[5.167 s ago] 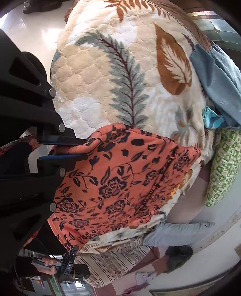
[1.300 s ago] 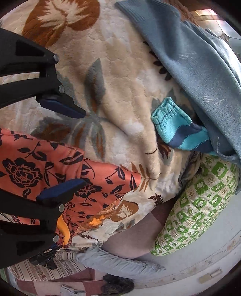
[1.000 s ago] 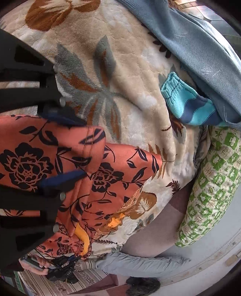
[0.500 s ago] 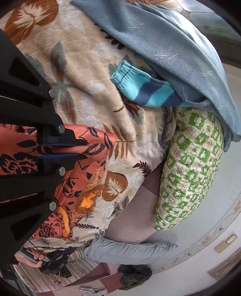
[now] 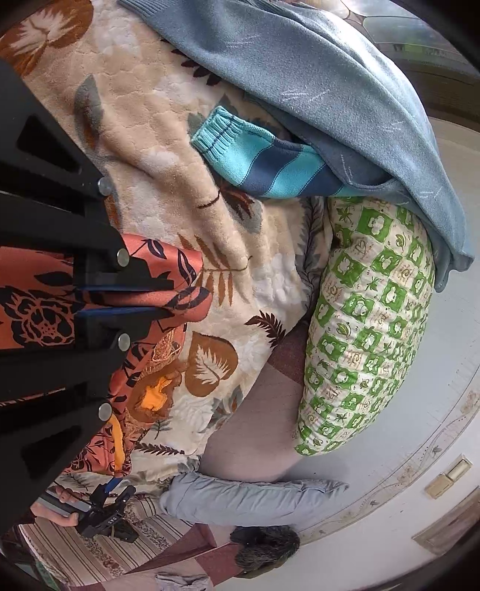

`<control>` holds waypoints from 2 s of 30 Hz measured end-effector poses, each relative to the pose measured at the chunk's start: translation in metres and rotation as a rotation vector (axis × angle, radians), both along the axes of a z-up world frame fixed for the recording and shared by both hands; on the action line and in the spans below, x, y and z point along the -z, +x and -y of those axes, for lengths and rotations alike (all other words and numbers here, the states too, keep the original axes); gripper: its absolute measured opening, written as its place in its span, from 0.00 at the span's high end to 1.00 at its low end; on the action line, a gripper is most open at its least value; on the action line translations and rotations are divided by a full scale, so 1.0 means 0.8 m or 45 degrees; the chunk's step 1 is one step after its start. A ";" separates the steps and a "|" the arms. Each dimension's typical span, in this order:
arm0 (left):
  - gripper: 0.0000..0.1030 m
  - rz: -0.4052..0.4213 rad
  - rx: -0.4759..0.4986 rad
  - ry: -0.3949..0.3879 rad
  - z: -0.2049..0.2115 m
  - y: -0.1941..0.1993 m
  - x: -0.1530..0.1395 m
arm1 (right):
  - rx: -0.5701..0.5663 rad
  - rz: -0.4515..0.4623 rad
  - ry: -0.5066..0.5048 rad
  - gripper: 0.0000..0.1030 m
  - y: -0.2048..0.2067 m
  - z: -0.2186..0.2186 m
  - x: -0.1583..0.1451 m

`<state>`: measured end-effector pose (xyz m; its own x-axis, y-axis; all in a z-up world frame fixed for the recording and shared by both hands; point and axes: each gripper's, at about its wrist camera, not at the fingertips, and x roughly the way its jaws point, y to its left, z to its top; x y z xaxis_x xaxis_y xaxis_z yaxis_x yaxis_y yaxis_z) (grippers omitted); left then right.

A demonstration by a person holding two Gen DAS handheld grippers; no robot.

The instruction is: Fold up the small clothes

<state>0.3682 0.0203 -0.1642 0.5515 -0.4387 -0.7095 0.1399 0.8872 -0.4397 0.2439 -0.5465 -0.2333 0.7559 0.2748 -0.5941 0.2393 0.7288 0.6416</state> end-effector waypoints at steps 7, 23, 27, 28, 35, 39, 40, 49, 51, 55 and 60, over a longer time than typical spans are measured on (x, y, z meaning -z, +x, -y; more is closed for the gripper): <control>0.94 0.030 0.002 0.005 -0.004 -0.012 -0.021 | -0.136 -0.009 -0.265 0.22 0.026 -0.050 0.001; 0.94 0.048 -0.067 0.065 0.012 0.041 -0.021 | 0.140 0.129 -0.456 0.85 0.010 -0.040 -0.048; 0.94 -0.021 -0.112 0.186 0.035 0.077 0.018 | 0.198 0.071 -0.324 0.81 0.026 -0.017 -0.018; 0.94 -0.042 -0.123 0.209 0.039 0.085 0.029 | 0.207 0.071 -0.303 0.81 0.029 -0.014 -0.009; 0.93 -0.181 -0.220 0.230 0.037 0.114 0.085 | 0.250 -0.046 -0.299 0.81 0.051 0.001 0.012; 0.87 -0.117 -0.292 0.142 0.018 0.099 0.067 | 0.306 0.011 -0.340 0.81 0.029 0.008 -0.014; 0.86 -0.071 -0.313 0.142 0.012 0.090 0.057 | 0.279 0.035 -0.338 0.81 0.024 0.004 -0.022; 0.48 0.039 -0.182 0.111 0.013 -0.059 0.025 | -0.141 -0.060 -0.448 0.81 0.004 -0.130 -0.032; 0.43 0.049 -0.114 0.125 0.034 -0.087 0.037 | -0.211 -0.097 -0.473 0.81 -0.005 -0.162 -0.025; 0.41 0.067 -0.109 0.444 0.075 -0.110 0.076 | -0.299 -0.201 -0.506 0.81 -0.020 -0.206 -0.003; 0.39 -0.041 -0.096 0.596 0.070 -0.101 0.101 | -0.319 -0.322 -0.567 0.80 -0.052 -0.220 0.041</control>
